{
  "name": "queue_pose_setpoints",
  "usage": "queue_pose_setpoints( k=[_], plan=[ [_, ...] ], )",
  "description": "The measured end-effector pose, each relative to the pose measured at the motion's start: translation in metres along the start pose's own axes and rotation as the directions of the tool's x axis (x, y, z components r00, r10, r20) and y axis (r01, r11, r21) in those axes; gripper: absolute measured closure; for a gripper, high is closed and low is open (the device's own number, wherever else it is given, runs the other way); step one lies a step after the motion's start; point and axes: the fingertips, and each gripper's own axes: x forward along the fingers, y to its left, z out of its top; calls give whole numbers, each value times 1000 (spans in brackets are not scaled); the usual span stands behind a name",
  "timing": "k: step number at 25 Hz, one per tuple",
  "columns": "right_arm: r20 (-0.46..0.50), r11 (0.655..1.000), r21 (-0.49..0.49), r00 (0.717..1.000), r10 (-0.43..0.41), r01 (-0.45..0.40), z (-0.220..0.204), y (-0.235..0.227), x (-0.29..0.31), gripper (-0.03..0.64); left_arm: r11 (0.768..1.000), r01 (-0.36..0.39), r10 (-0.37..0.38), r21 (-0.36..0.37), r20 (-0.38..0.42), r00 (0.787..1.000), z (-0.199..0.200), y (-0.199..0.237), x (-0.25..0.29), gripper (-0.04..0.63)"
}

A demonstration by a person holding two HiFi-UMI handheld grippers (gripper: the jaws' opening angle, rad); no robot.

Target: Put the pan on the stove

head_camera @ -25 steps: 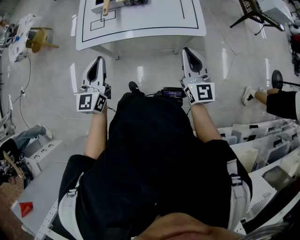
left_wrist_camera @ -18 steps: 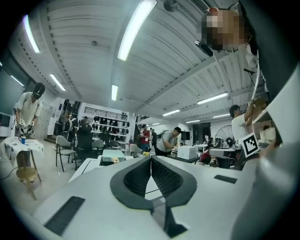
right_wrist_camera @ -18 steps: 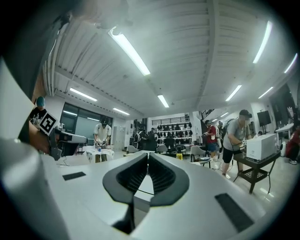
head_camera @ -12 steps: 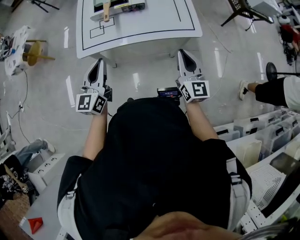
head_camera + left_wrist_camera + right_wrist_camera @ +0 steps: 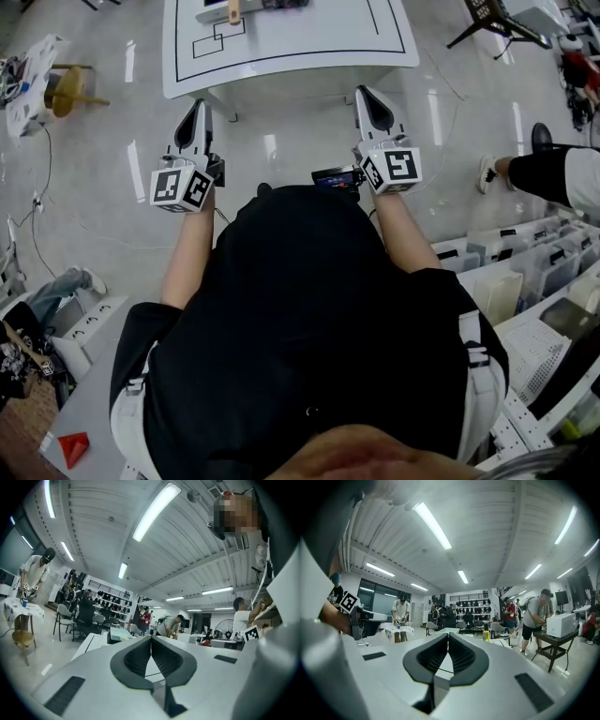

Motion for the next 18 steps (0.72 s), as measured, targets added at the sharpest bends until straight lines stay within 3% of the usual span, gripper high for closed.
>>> queue_pose_setpoints(
  k=[13,18],
  plan=[
    [-3,1000,4,1000,7,-7,4,12,10,592,999,33,-34,-40,-11,999,-7,4,-9,578],
    [-5,1000,9,1000,11,-11,1,14,8,592,992,66,-68,-106,-14,998,-18,0,-6,577]
  ],
)
